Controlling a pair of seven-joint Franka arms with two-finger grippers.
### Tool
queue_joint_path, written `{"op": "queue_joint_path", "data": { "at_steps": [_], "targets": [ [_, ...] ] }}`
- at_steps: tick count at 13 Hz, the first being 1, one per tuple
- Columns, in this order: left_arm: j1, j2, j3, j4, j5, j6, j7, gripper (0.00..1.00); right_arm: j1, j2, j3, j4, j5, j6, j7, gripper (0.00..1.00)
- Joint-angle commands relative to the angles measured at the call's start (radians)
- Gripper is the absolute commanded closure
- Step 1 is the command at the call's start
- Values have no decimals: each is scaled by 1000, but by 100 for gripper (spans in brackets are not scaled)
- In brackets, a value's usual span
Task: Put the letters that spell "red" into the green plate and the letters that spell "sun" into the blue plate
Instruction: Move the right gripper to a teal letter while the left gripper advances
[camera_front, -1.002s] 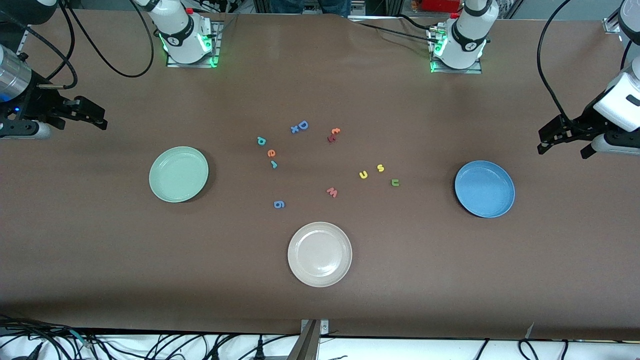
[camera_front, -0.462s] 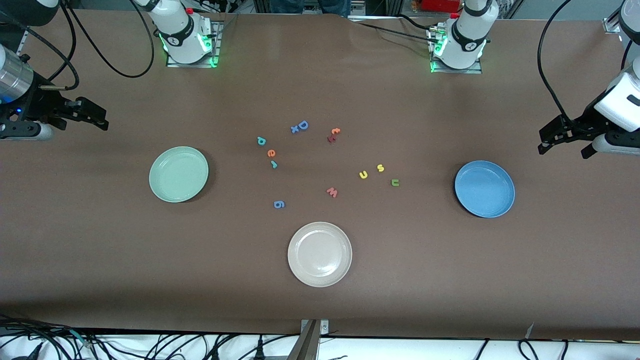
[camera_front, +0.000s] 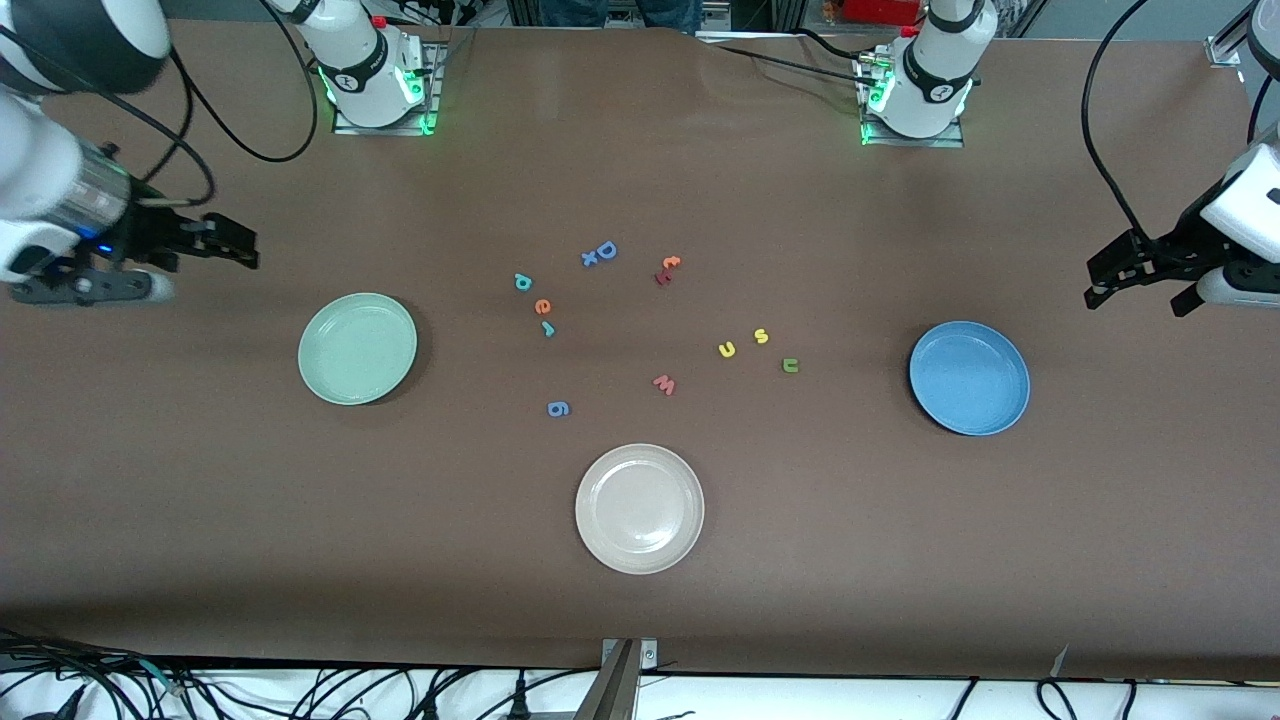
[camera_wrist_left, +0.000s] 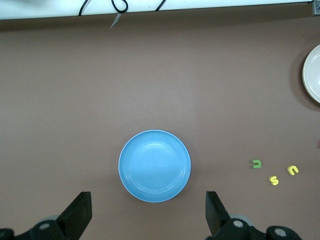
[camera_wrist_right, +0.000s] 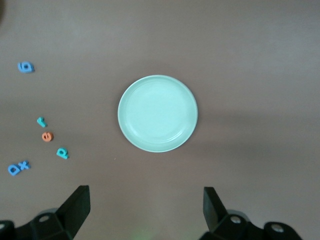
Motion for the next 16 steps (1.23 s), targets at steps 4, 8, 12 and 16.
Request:
{"op": "queue_joint_path", "data": {
  "at_steps": [4,8,12,16],
  "targets": [
    [-6,7,-12,0,14,-41,1,0,210,162,-1,-14,30,69,42,0],
    [-11,26,-95,-43,10,-33,-108,0,314,325,3,-39,33,234,88,0],
    [-14,102,-127,-43,-59,-26,-258,0,446,443,3,-69,31,487,266,0],
    [-81,162,-127,-43,-107,-20,-467,2,496,514,3,-79,31,579,306,9]
  ]
}}
